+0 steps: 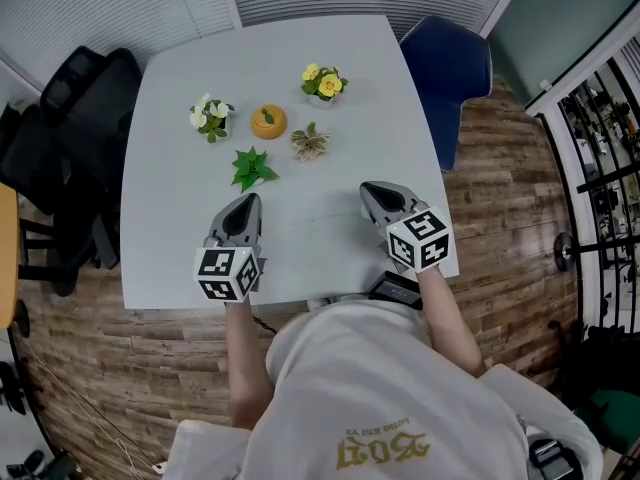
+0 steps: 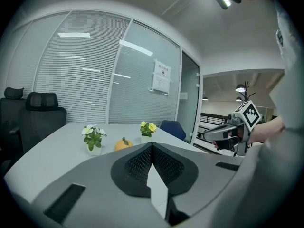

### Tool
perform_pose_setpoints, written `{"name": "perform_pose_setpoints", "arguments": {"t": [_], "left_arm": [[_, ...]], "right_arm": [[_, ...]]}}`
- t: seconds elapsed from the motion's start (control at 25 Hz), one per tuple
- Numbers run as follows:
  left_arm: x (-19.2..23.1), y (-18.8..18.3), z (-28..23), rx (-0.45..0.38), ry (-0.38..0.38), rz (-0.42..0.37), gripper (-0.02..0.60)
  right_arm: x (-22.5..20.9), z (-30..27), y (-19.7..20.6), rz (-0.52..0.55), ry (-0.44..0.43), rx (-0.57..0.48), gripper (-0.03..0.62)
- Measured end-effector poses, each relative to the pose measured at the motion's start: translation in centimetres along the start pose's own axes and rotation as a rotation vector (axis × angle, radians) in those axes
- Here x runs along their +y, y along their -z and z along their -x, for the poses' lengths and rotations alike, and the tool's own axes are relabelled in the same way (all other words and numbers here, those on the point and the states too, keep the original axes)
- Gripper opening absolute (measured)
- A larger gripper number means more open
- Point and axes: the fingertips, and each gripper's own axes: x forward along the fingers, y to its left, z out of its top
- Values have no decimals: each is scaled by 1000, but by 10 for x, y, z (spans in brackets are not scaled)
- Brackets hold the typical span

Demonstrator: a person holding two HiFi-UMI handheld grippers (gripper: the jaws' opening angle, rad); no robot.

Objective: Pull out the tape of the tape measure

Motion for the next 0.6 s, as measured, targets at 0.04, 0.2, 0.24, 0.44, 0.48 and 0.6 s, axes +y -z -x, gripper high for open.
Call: {"name": "perform_pose_setpoints", "arguments": {"t": [0.04, 0.2, 0.24, 0.44, 0.48, 0.6], "left_arm": [[0, 0, 0, 2, 0, 2, 3], [0, 2, -3, 6, 1, 6, 3], [0, 2, -3, 7, 2, 7, 3], [-1, 3, -5, 9, 7, 7, 3], [-1, 4, -6, 10, 8, 7, 3], [-1, 4, -8, 13, 13, 6, 3]], "right_arm": [[-1, 0, 0, -1, 1, 1, 15], [-4, 0, 2, -4, 3, 4, 15], [-4, 0, 3, -5, 4, 5, 15], [-6, 1, 6, -7, 8, 7, 15], [-7, 1, 7, -6, 10, 9, 15], [-9, 0, 9, -3, 14, 14, 15]]}}
